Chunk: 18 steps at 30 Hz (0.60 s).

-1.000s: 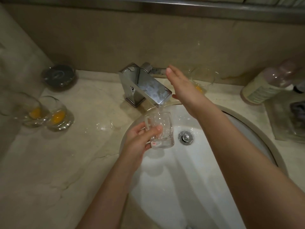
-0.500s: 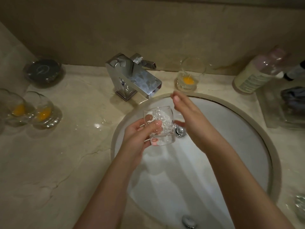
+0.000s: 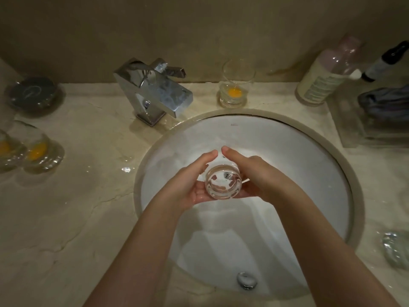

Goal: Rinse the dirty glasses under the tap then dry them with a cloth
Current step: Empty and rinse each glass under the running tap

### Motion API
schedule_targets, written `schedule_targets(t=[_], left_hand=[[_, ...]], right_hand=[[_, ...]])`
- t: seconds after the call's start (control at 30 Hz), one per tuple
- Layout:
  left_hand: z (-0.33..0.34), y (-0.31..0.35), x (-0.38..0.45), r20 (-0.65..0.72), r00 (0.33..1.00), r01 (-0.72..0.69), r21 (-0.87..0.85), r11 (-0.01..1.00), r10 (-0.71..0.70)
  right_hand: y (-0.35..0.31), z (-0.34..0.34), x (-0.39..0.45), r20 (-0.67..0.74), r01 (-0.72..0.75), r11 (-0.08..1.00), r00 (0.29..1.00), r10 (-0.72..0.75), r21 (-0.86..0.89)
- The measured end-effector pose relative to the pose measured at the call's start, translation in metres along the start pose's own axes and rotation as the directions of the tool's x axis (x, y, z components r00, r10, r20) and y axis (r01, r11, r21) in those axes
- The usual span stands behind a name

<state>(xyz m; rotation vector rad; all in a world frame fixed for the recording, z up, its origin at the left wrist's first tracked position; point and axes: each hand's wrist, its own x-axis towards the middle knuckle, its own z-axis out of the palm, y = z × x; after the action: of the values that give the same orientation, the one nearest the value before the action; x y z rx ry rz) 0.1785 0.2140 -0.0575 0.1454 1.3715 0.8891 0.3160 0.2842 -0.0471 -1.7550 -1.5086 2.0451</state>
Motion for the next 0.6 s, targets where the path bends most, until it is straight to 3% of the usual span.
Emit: schedule_targets(t=[0.2, 0.37, 0.47, 0.6], left_hand=[[0.005, -0.001, 0.006, 0.039, 0.999, -0.026, 0.101, 0.995, 0.022], [0.019, 0.006, 0.018, 0.002, 0.965, -0.262, 0.112, 0.958, 0.264], [0.028, 0.016, 0.027, 0.082, 0.917, -0.396, 0.088, 0.914, 0.390], [0.045, 0.035, 0.032, 0.180, 0.837, -0.545, 0.200, 0.814, 0.516]], right_hand=[[0.011, -0.011, 0.003, 0.024, 0.040, 0.998, 0.999, -0.041, 0.057], [0.015, -0.026, 0.005, -0.075, 0.222, 0.944, 0.975, -0.210, 0.243], [0.011, -0.045, 0.003, -0.117, 0.368, 0.873, 0.930, -0.349, 0.319], [0.005, -0.066, 0.007, -0.276, 0.501, 0.830, 0.857, -0.436, 0.244]])
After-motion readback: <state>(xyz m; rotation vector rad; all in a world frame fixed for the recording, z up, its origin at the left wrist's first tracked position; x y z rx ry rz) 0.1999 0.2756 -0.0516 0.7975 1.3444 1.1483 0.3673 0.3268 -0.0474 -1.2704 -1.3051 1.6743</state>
